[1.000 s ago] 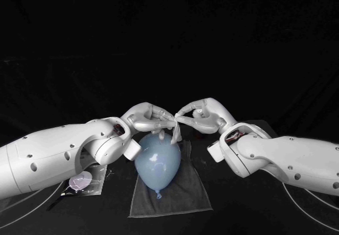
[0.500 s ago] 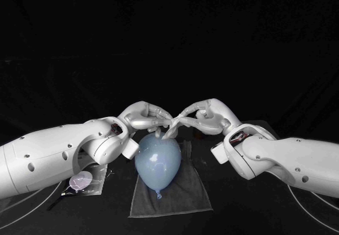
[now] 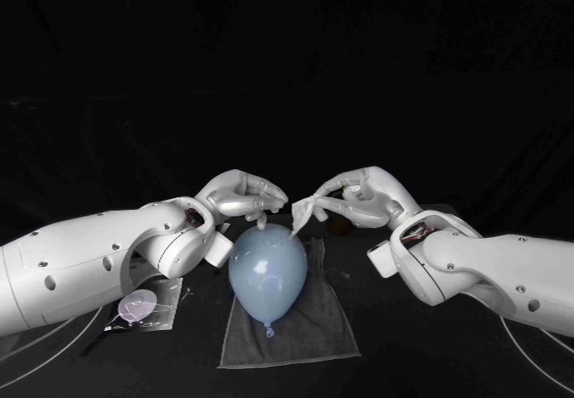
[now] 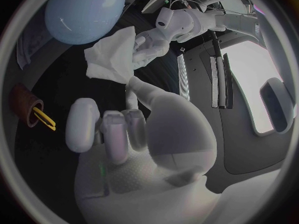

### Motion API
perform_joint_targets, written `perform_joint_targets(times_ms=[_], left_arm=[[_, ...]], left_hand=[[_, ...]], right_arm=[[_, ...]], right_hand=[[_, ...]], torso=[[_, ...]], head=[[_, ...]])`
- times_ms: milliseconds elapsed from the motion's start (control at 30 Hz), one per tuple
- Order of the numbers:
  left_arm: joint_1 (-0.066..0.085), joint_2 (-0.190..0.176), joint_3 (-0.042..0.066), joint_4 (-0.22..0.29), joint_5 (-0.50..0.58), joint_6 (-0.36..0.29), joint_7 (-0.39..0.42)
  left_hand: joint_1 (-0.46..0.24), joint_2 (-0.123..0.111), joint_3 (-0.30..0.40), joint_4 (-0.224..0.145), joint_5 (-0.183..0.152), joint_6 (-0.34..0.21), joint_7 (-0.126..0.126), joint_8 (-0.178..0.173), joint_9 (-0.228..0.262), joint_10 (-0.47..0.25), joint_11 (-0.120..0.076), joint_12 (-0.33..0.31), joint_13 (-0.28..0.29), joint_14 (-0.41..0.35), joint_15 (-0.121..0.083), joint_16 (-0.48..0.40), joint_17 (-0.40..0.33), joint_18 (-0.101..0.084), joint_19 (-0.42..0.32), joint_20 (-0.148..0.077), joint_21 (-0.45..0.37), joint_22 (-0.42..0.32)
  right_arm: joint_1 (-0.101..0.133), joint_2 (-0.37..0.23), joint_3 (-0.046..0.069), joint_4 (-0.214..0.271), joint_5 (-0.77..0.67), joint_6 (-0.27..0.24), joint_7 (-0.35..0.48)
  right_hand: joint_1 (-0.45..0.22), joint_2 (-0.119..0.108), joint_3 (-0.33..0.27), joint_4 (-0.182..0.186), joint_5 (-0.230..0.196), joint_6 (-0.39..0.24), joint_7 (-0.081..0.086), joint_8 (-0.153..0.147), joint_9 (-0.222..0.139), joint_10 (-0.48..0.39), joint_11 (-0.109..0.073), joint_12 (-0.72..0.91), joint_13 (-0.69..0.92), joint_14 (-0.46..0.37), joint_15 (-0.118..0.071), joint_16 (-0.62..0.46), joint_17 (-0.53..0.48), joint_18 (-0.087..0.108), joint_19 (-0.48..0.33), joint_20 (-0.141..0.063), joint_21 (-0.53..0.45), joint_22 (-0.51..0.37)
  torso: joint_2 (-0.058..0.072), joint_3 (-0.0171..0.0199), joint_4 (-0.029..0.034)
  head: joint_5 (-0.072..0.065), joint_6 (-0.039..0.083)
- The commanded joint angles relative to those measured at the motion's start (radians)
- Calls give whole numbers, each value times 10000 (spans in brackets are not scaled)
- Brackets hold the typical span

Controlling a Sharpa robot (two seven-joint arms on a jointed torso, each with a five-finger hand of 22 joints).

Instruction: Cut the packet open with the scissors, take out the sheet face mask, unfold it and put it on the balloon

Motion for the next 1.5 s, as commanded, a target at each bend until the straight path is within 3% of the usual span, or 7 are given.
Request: perform_joint_targets(times_ms=[33, 600, 733, 867, 1233, 1300, 1500], left_arm=[[-1, -16, 8, -1, -82, -301, 44], [-8, -107, 13, 104, -367, -162, -179], [-13, -28, 10, 189, -823, 240, -313], [-20, 54, 10, 219, -1101, 372, -386], [-27, 243, 11, 219, -1827, 465, -855], [-27, 263, 11, 215, -1872, 431, -945], [-28, 308, 11, 205, -2000, 410, -1149]], left_hand=[[-119, 4, 69, -8, 33, 1, -8, 7, 1626, -97, -7, 70, 0, 78, 22, 66, 10, 126, -99, -16, 61, 12], [-312, 5, 168, -15, 27, -77, 22, -36, 1764, -175, 48, 92, 46, -58, 57, -27, -213, 138, -219, 3, 44, -70], [-1750, -1011, -1626, 889, 28, -1674, 475, -1015, 1476, -979, 582, -350, -161, -845, 553, -462, -1076, 50, -580, 392, -544, -414], [-1792, -1295, -2663, 1272, 18, -2012, 616, -1355, 1337, -1345, 724, -358, -188, -1093, 706, -501, -1223, 119, -539, 621, -895, -674], [-1002, -1028, -5023, 2546, 5, -1334, 441, -1196, 1452, -1394, 598, 3, -258, -1088, 609, -348, -1247, 143, -125, 574, -1368, -1121], [-432, -733, -6002, 3091, -18, -1298, 404, -1140, 1503, -1438, 594, 167, -255, -1090, 559, -325, -1287, 126, -32, 558, -1466, -1221], [420, -463, -7354, 3957, 2, -888, 223, -628, 1772, -1288, 404, 773, -62, -792, 456, -125, -1003, 149, 120, 431, -1528, -1310]], right_arm=[[2, -50, 14, 10, 53, 218, 26], [7, -117, 13, -52, -124, 642, -347], [7, -48, 13, -69, -126, 523, -311], [8, 58, 14, -86, -109, 388, -245], [8, 226, 19, -94, -22, 51, -53], [8, 249, 20, -102, -3, 10, -21], [8, 317, 23, -137, 36, -47, 49]], right_hand=[[17, 133, 31, 6, 69, 52, -19, 340, 821, 764, -57, 18, 1945, 1013, -91, 40, 2539, -51, 46, 18, 26, 13], [15, 111, 74, -50, 69, 26, -20, 359, 852, 758, -61, 0, 1933, 1007, -95, 25, 2522, -45, 32, 16, 12, -1], [14, 113, 85, -58, 70, 24, -20, 365, 859, 764, -61, 16, 1947, 1013, -96, 41, 2540, -49, 41, 15, 22, 13], [13, 115, 91, -62, 69, 23, -19, 368, 863, 763, -61, 13, 1945, 1013, -96, 41, 2540, -49, 42, 15, 24, 15], [9, 116, 102, -69, 69, 23, -19, 375, 872, 764, -61, 15, 1947, 1013, -97, 39, 2538, -50, 43, 14, 26, 17], [-12, 114, 104, -67, 68, 23, -16, 384, 882, 763, -60, 12, 1946, 1016, -98, 46, 2546, -51, 47, 14, 30, 24], [-53, 108, 102, -59, 68, 19, -16, 400, 902, 764, -58, 12, 1947, 1016, -98, 48, 2548, -53, 52, 13, 36, 33]], torso=[[4, 0, -3], [8, -2, 14], [7, -5, 7], [7, 1, -2], [5, -2, 3], [4, -1, -2], [5, 0, 4]], head=[[1, 7], [-16, 25], [3, 22], [3, 30], [-3, 21], [-2, 26], [1, 39]])
